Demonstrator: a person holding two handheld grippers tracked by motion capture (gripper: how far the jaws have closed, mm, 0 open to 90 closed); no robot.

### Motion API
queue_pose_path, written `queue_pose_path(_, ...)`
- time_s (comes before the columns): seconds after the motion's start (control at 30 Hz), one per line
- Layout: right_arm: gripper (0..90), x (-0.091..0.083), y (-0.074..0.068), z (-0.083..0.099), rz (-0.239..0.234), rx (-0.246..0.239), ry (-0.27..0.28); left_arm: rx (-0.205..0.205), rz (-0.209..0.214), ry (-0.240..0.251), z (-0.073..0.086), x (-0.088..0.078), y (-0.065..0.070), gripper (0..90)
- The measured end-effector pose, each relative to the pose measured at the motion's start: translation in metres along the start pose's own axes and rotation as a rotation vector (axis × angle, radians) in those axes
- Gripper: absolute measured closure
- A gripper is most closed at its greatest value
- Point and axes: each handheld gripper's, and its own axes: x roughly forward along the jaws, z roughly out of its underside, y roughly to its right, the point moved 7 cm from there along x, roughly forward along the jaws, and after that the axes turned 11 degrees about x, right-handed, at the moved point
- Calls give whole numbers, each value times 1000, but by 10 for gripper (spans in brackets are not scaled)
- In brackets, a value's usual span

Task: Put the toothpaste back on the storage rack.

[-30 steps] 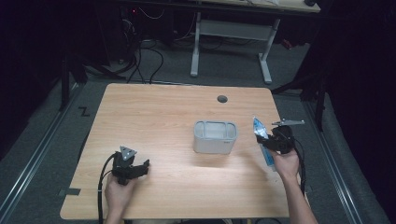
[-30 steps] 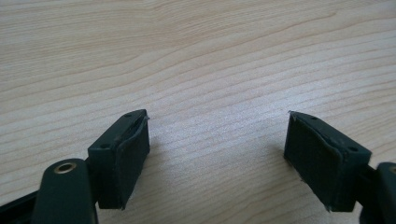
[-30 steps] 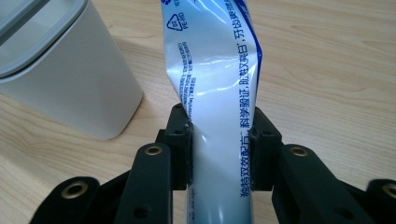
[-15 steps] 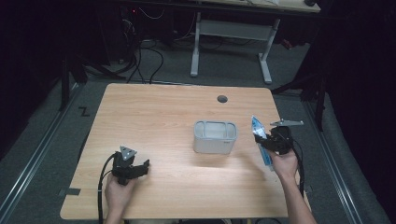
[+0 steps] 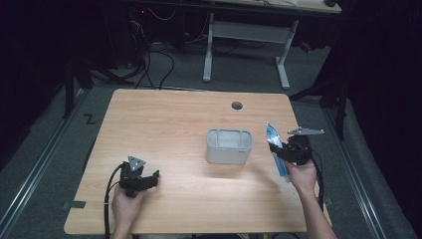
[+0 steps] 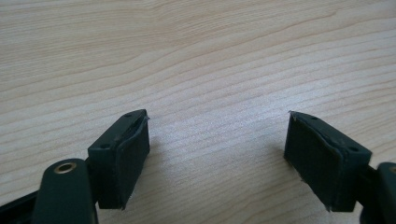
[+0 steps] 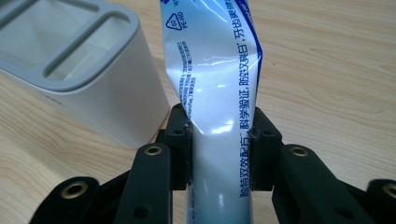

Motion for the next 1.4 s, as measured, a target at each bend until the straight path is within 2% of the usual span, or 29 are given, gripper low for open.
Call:
queue_pose_path(0.3,670,-9,-18,-9,-33,-42,27,0,0,0,0,0,0,226)
queue_pose_path(0.43,669,-13,-26,-12,-35,-79,34,0,0,0,0,0,0,227)
queue_pose_path(0.83,670,-23,-40,-21,-63,-109,45,-2,3,0,0,0,0,230)
queue_pose_path(1.1,671,-29,-58,-29,-111,-138,66,-3,3,1,0,0,0,231)
queue_pose_path(1.17,672,-30,-60,-30,-111,-148,72,-3,3,1,0,0,0,231)
queue_pose_path(1.4,670,-30,-69,-37,-143,-149,81,-5,4,2,0,0,0,231)
